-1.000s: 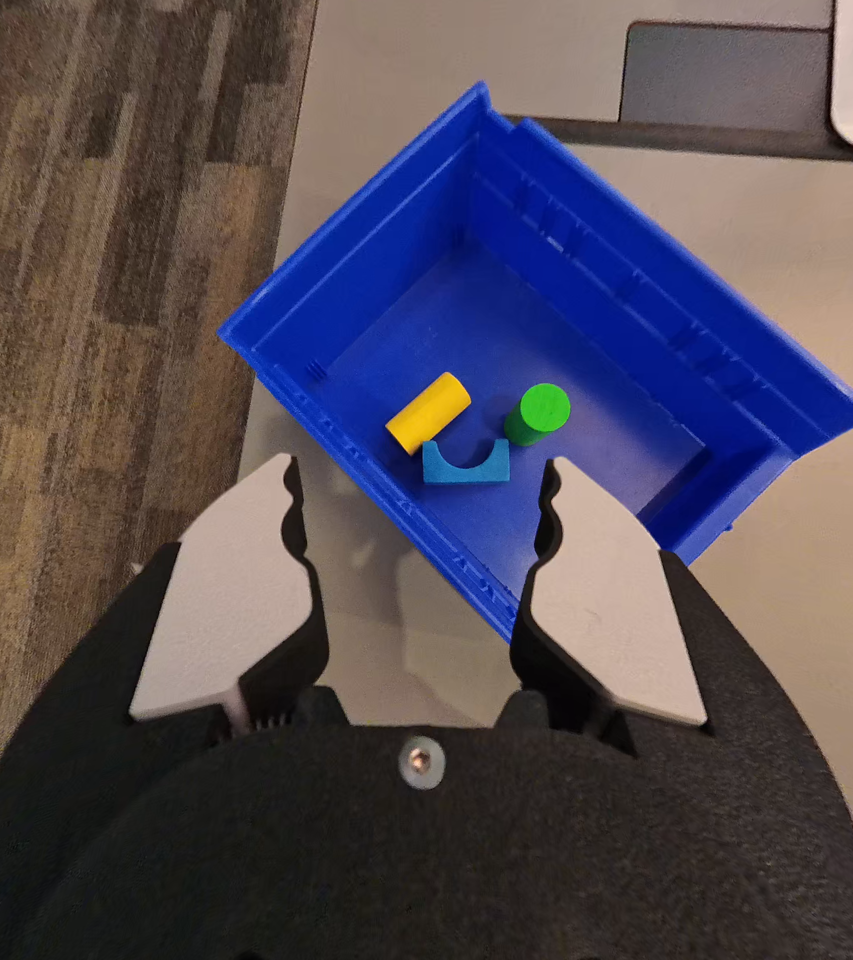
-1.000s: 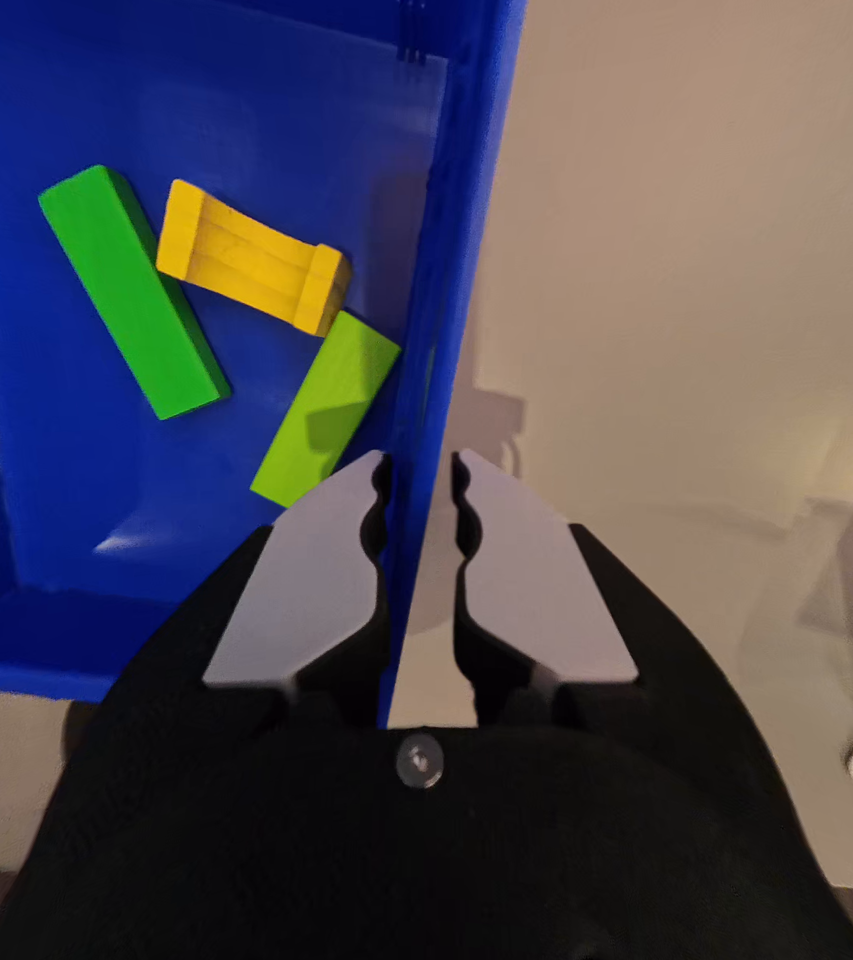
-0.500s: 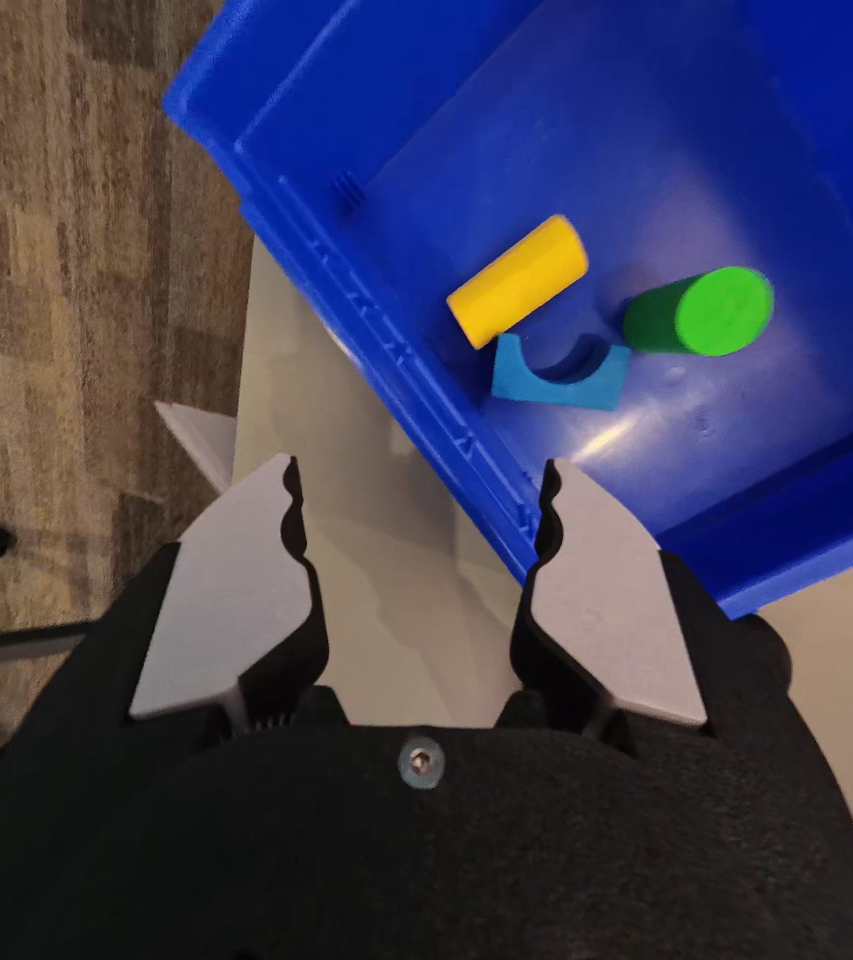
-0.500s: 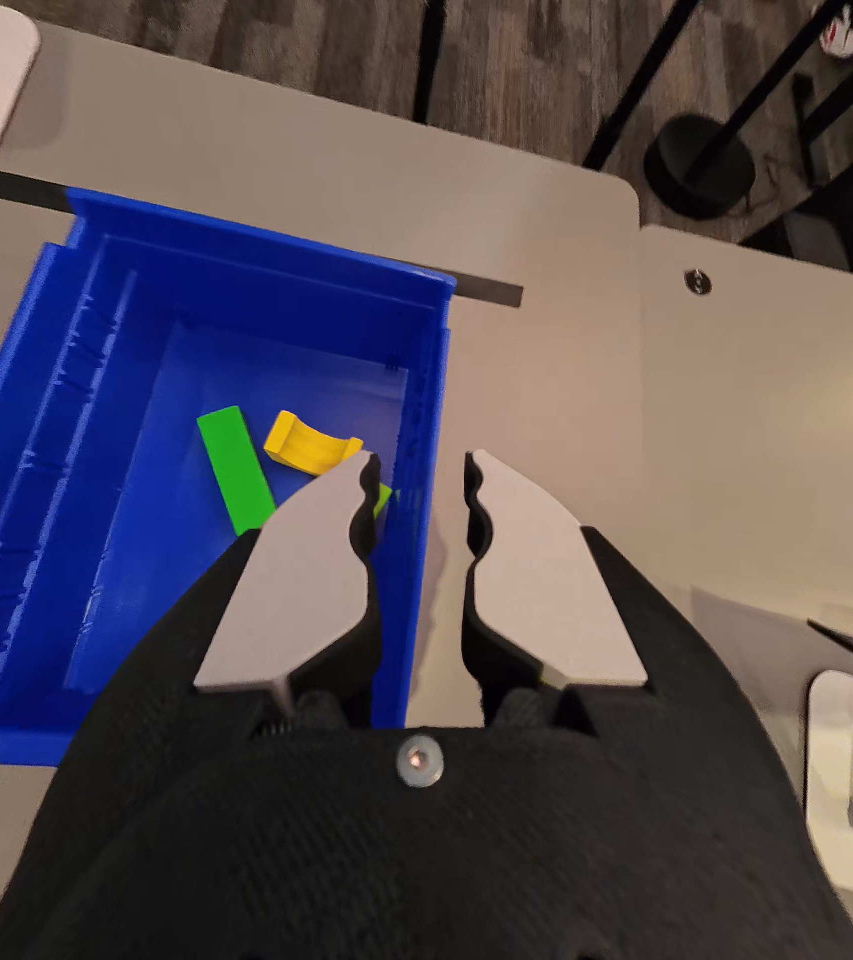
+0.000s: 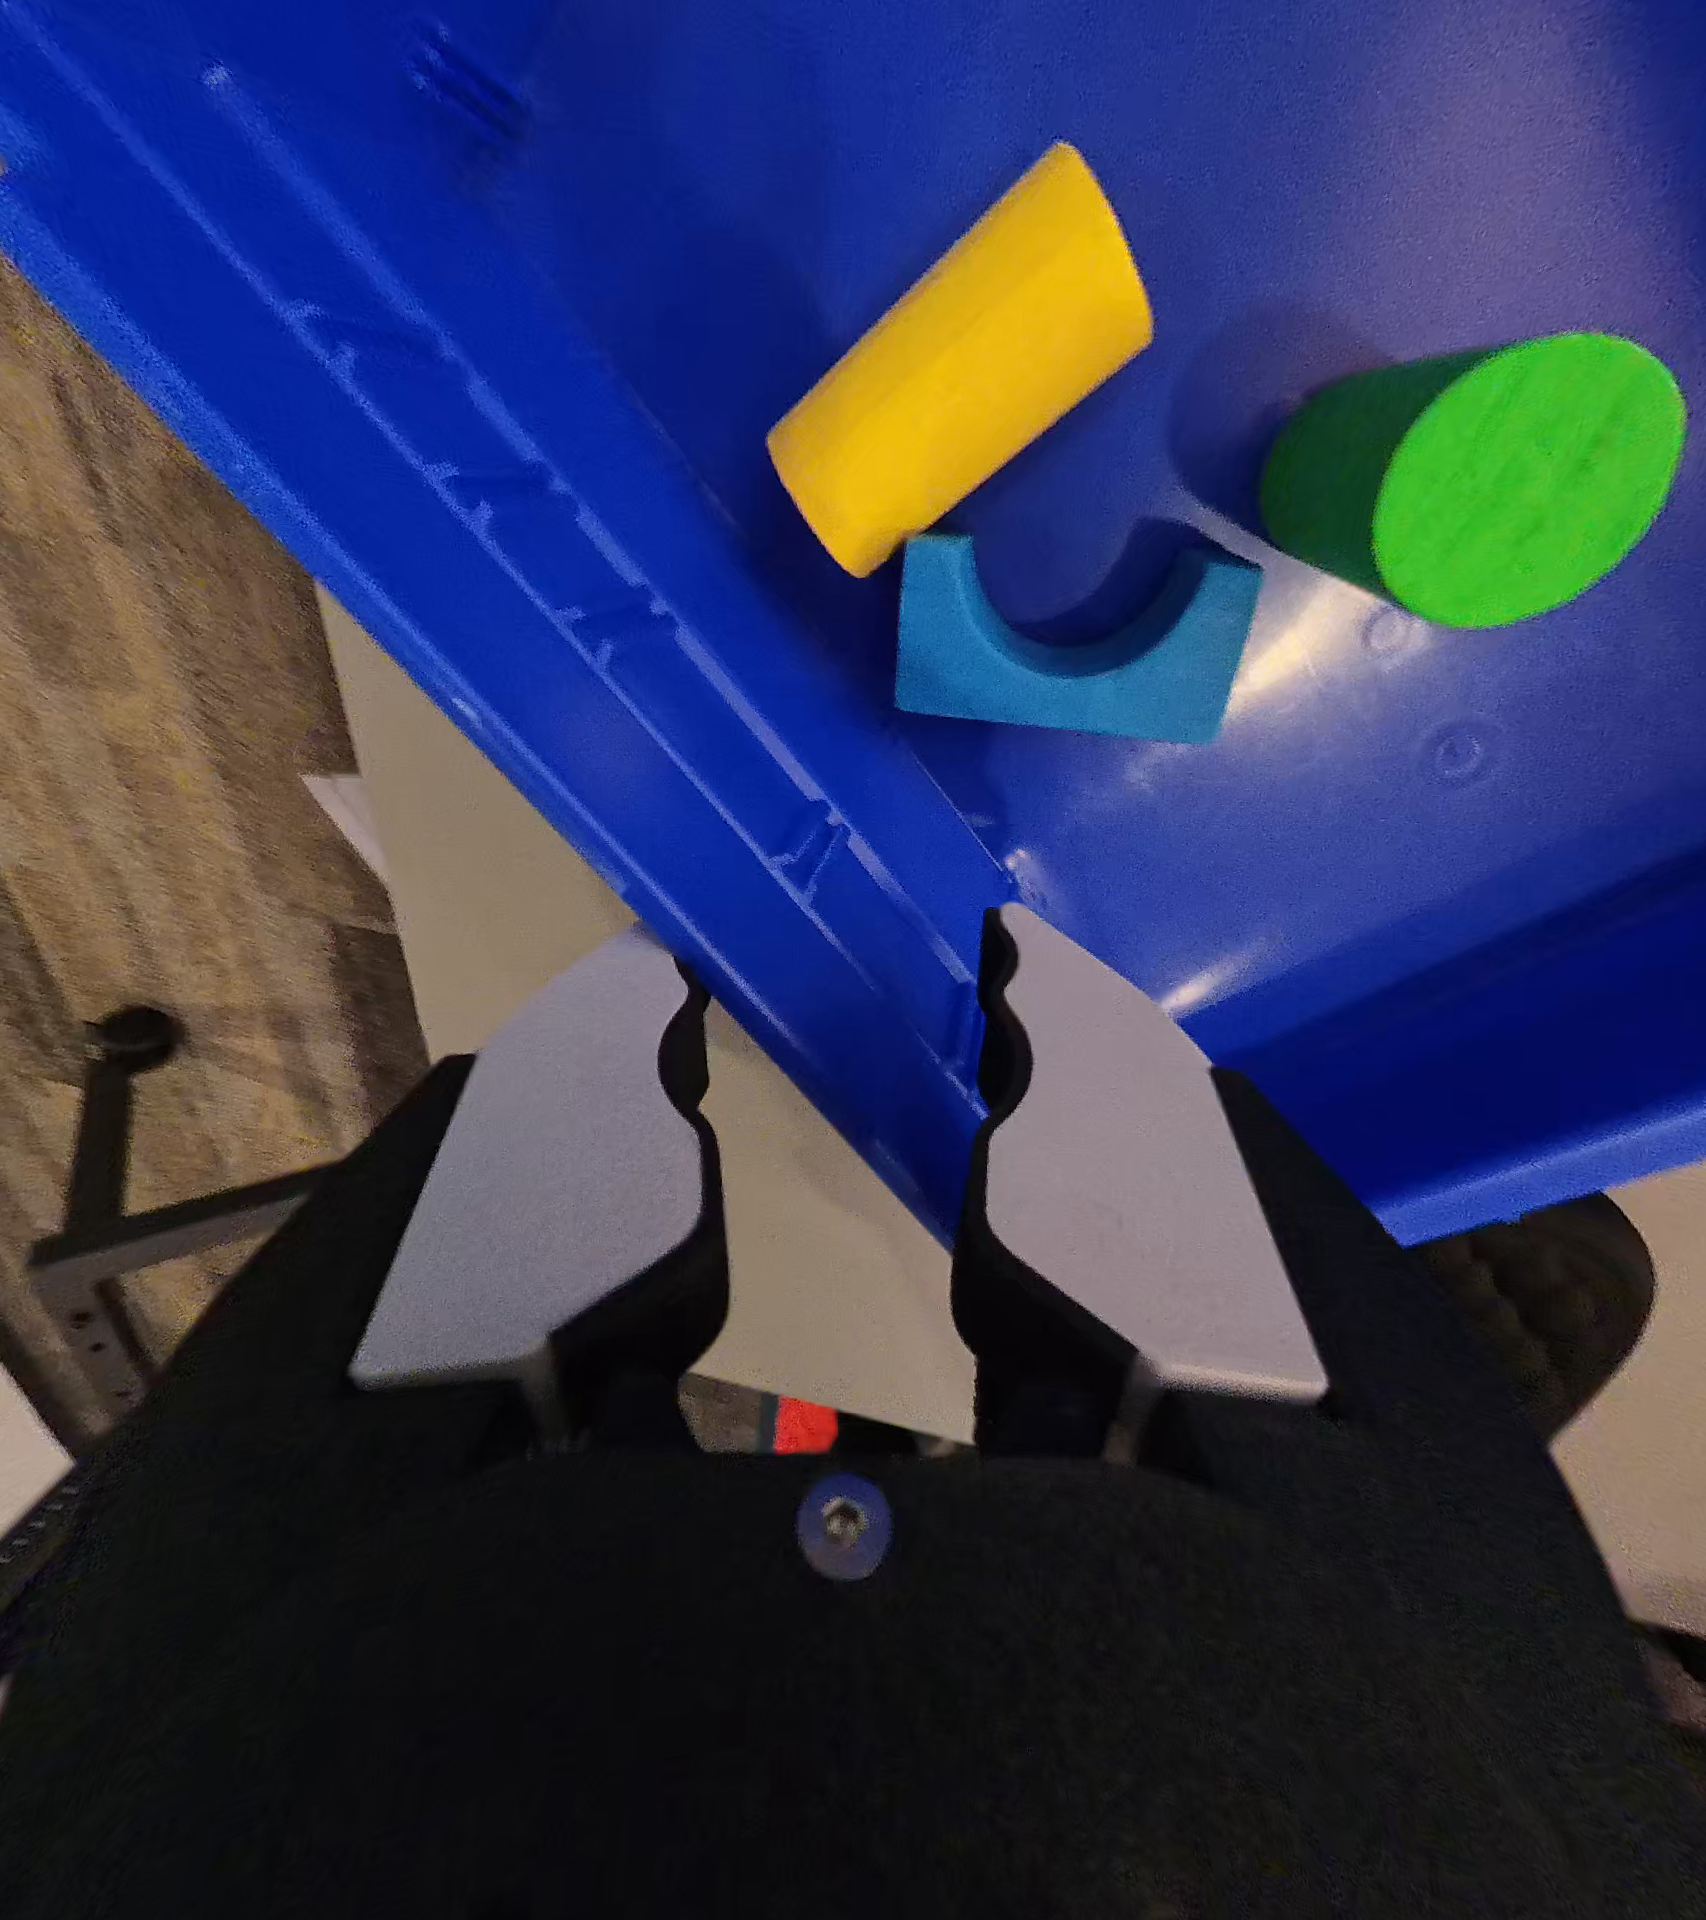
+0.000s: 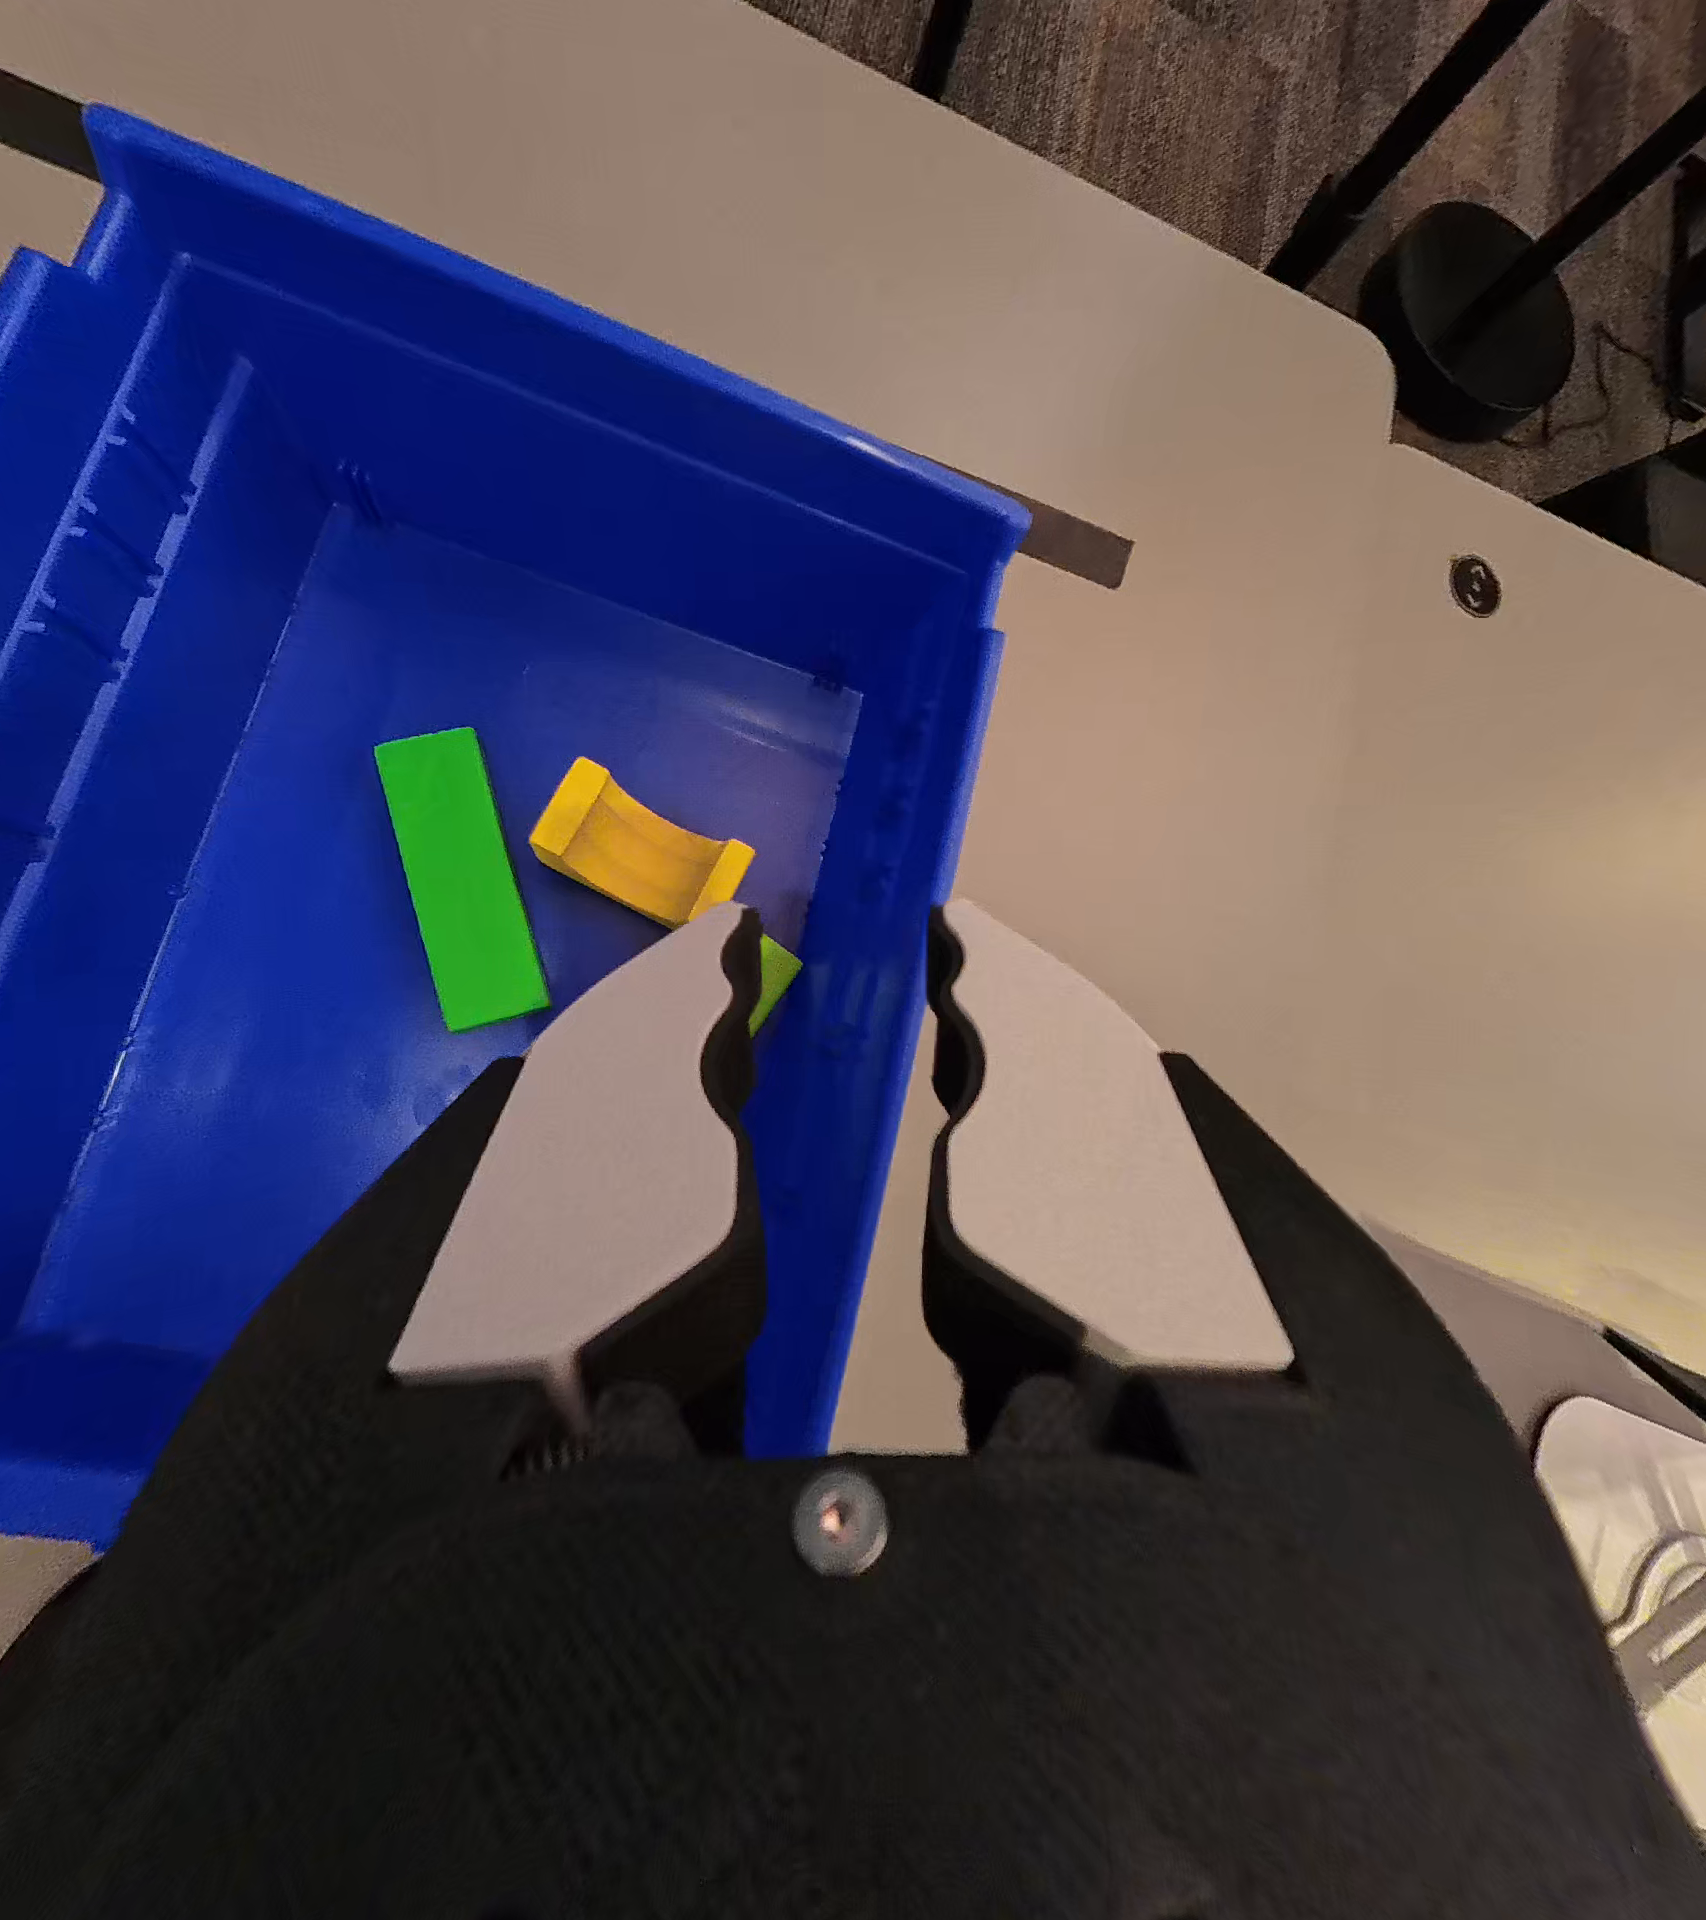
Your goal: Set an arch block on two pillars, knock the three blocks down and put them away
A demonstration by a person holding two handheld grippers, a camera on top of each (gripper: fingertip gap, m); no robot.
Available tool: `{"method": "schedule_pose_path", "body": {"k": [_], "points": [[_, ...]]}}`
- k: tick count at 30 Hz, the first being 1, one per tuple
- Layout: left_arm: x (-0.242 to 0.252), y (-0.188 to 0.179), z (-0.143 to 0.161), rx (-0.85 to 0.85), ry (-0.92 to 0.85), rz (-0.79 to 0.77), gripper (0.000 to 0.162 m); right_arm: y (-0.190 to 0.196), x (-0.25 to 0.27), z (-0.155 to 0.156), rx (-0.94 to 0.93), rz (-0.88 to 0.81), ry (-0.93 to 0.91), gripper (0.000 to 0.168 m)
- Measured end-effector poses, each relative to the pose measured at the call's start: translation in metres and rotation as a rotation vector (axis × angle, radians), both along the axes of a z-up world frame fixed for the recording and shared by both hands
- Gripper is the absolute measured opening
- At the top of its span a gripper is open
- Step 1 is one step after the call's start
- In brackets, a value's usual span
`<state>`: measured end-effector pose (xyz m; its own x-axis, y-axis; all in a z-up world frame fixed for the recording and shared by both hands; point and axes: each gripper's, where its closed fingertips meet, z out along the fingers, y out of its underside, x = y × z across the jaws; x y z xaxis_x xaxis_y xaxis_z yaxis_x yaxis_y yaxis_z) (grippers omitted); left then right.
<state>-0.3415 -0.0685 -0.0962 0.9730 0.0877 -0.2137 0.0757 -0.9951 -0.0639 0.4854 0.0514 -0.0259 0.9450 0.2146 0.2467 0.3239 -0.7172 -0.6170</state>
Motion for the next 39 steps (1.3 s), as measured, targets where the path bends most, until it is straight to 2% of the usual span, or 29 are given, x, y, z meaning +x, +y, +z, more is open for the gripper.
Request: {"method": "schedule_pose_path", "body": {"k": [3, 8, 10, 19, 22, 24, 26, 28, 29, 31, 32, 34, 39], "points": [[-0.001, 0.024, 0.000, 0.030, 0.097, -0.119, 0.043, 0.004, -0.006, -0.004, -0.013, 0.020, -0.011, 0.032], [0.017, 0.069, 0.000, 0.099, 0.258, -0.459, 0.038, 0.006, -0.012, -0.015, -0.053, 0.043, -0.040, 0.032], [0.028, 0.081, 0.000, 0.138, 0.293, -0.550, 0.038, 0.007, -0.014, -0.019, -0.069, 0.052, -0.050, 0.032], [0.032, 0.079, 0.003, 0.150, 0.264, -0.499, 0.041, 0.013, -0.017, -0.027, -0.084, 0.070, -0.085, 0.032], [0.036, 0.081, 0.032, 0.275, 0.252, -0.450, 0.047, 0.016, -0.017, -0.019, -0.042, 0.064, -0.084, 0.032], [0.055, 0.083, 0.059, 0.421, 0.165, -0.448, 0.052, 0.018, -0.017, -0.011, -0.002, 0.063, -0.083, 0.032], [0.084, 0.083, 0.087, 0.571, 0.052, -0.518, 0.054, 0.020, -0.018, -0.003, 0.039, 0.063, -0.079, 0.032], [0.119, 0.070, 0.100, 0.629, -0.088, -0.620, 0.057, 0.021, -0.018, 0.003, 0.072, 0.061, -0.075, 0.032], [0.136, 0.058, 0.097, 0.599, -0.169, -0.677, 0.051, 0.021, -0.018, 0.005, 0.079, 0.061, -0.072, 0.032], [0.162, 0.036, 0.083, 0.483, -0.280, -0.782, 0.058, 0.020, -0.019, 0.005, 0.074, 0.066, -0.071, 0.032], [0.161, 0.038, 0.079, 0.458, -0.229, -0.812, 0.066, 0.019, -0.020, 0.004, 0.070, 0.069, -0.075, 0.032], [0.156, 0.051, 0.072, 0.462, -0.117, -0.820, 0.057, 0.019, -0.021, 0.002, 0.061, 0.077, -0.083, 0.032], [0.156, 0.060, 0.034, 0.285, -0.062, -0.822, 0.071, 0.020, -0.024, -0.004, 0.036, 0.089, -0.094, 0.032]]}}
